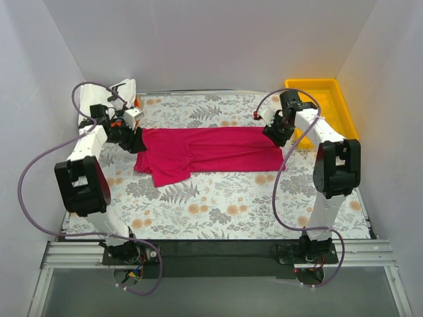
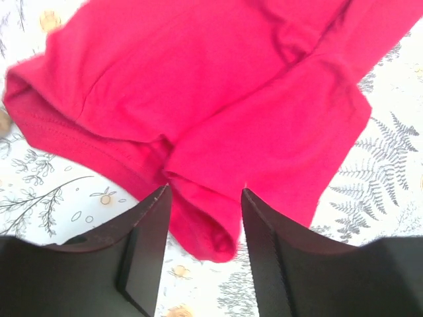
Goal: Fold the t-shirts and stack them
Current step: Fold the tshirt
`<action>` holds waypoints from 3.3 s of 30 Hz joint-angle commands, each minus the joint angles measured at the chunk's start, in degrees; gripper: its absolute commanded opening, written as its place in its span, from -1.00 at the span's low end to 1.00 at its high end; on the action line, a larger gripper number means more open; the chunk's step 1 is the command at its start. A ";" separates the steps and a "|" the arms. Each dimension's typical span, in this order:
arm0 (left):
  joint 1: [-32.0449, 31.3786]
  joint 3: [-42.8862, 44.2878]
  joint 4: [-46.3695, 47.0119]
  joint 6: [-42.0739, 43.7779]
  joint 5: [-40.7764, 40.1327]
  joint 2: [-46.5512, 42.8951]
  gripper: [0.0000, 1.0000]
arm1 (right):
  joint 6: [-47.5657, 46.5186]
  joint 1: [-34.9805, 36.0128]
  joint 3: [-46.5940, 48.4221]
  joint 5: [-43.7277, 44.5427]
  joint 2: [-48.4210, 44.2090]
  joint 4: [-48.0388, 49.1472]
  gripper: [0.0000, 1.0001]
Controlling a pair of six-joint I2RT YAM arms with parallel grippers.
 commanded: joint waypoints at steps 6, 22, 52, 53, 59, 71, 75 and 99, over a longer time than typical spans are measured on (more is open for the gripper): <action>-12.32 -19.90 6.28 -5.70 -12.60 -18.14 -0.22 | 6.44 0.66 0.78 -6.06 -7.28 -5.51 -0.28; -27.36 -31.34 19.73 -13.71 -26.40 -14.21 -0.21 | 11.63 1.01 -5.74 -9.58 -7.02 -6.04 -0.40; -24.82 9.25 12.34 -17.13 -28.17 4.51 -1.00 | 9.61 0.92 -7.14 -8.35 -6.76 -5.95 -0.42; -24.55 10.05 13.14 -17.31 -28.34 5.30 -1.00 | 9.61 0.92 -7.14 -8.44 -6.67 -5.95 -0.41; -23.85 14.09 17.80 -18.19 -28.43 9.61 -1.00 | 9.34 0.92 -7.50 -8.09 -6.14 -5.95 -0.40; -23.76 18.49 18.16 -17.05 -28.60 17.43 -0.72 | 9.34 0.92 -6.27 -8.35 -4.04 -6.04 -0.34; -23.15 18.06 17.54 -17.57 -27.56 16.57 -0.12 | 9.43 1.01 -6.44 -8.35 -4.21 -6.04 -0.31; -22.79 5.92 19.82 -32.42 -20.34 8.11 -0.13 | 12.24 1.71 -7.05 -10.72 -1.23 -5.51 -0.46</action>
